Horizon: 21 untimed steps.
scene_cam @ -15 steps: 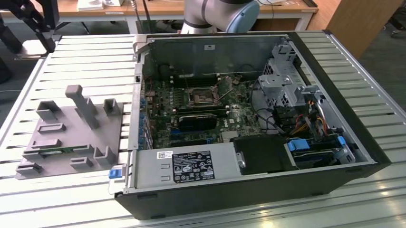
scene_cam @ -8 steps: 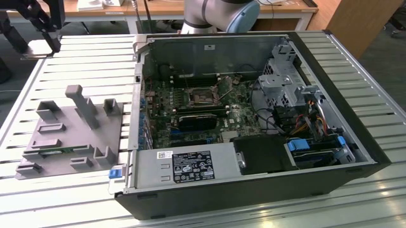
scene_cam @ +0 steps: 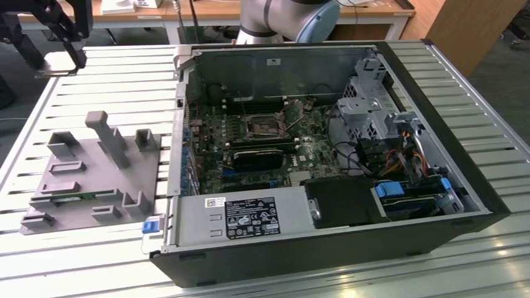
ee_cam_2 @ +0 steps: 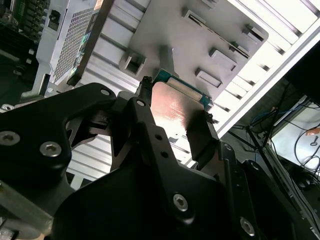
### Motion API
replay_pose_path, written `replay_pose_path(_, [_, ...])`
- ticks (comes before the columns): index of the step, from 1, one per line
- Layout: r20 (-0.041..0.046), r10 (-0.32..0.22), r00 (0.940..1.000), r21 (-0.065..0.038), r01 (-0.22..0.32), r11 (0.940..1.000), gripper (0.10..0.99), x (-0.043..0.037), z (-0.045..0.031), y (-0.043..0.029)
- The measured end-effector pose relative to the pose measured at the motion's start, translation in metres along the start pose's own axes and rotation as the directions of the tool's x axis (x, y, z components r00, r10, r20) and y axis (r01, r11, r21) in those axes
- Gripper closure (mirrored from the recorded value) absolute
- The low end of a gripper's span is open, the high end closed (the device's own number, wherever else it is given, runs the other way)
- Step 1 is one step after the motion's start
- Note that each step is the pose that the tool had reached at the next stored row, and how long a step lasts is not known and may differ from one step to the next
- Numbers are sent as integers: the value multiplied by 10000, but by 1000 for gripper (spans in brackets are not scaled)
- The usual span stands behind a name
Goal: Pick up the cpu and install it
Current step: 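Pick up the cpu and move it towards the insertion slot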
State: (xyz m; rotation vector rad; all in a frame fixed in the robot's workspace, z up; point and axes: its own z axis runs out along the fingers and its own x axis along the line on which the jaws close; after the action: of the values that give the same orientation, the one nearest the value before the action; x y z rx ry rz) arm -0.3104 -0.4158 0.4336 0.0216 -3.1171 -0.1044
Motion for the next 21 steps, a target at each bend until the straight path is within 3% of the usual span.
replay_pose_path(21, [1,0,10000,0,0,10000,553,-198,-4,-3])
